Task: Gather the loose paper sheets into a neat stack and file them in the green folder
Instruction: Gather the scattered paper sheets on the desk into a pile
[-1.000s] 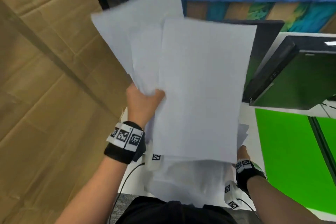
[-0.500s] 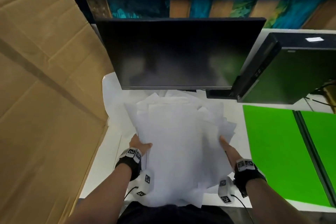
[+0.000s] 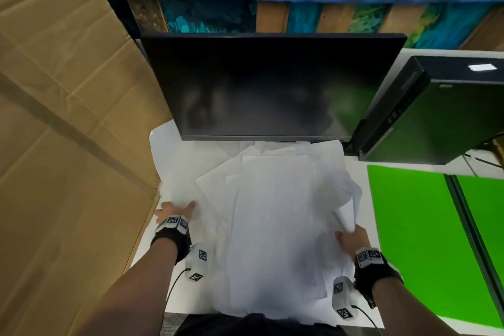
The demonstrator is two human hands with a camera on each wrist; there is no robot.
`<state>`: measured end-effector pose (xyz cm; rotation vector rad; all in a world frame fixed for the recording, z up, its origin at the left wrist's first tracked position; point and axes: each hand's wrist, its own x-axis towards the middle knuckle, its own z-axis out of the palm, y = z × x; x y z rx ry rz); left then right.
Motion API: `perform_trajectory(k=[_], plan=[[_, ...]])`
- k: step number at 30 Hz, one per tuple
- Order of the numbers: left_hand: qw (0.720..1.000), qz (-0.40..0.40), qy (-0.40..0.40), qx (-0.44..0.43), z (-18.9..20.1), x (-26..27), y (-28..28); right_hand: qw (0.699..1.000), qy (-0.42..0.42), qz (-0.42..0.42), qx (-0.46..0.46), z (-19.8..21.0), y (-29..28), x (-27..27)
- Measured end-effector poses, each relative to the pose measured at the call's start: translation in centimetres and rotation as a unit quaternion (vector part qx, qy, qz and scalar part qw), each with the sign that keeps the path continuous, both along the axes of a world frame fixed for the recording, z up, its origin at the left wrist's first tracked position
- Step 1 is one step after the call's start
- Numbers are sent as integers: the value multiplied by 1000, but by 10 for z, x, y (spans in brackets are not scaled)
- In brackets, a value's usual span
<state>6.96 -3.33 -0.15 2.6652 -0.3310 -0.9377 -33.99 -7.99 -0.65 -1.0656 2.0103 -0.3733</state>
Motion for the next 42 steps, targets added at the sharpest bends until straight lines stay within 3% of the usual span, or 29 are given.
perform_trajectory(k=[5,9,13,20,22,24,27,33,35,37,38,40,42], plan=[[999,-27,-24,27,-6,-12,-14,1000,12,4,19,-7,-1,7],[988,-134,-61,55,-11,-21,-18,999,-3,16,43,-5,-1,10],[983,-170,-48,44,-8,-17,-22,998,2,40,43,-2,-1,11],[993,-94,-65,40,-12,-9,-26,999,-28,-44,14,0,5,7],[998,-41,-50,28,-11,-15,-25,996,-35,-76,16,-1,9,4],[998,-39,-23,41,-5,-16,-25,993,-44,-107,22,-2,13,-1],[992,-92,-20,82,2,-15,-26,988,-62,-138,29,-5,18,-5],[969,-232,-53,73,-9,-23,-22,982,-83,-167,26,-10,9,-6],[951,-302,-40,47,-15,-31,-17,981,-95,-163,35,-9,3,-3],[942,-332,4,-40,-25,-36,-12,984,-98,-141,47,-3,-5,5],[945,-315,20,-90,-28,-37,-9,989,-79,-115,53,-1,-8,10],[964,-202,51,-167,-31,-33,-10,997,-25,-66,42,3,-18,18],[979,-69,101,-163,-28,-26,-14,998,27,-48,24,5,-24,23]])
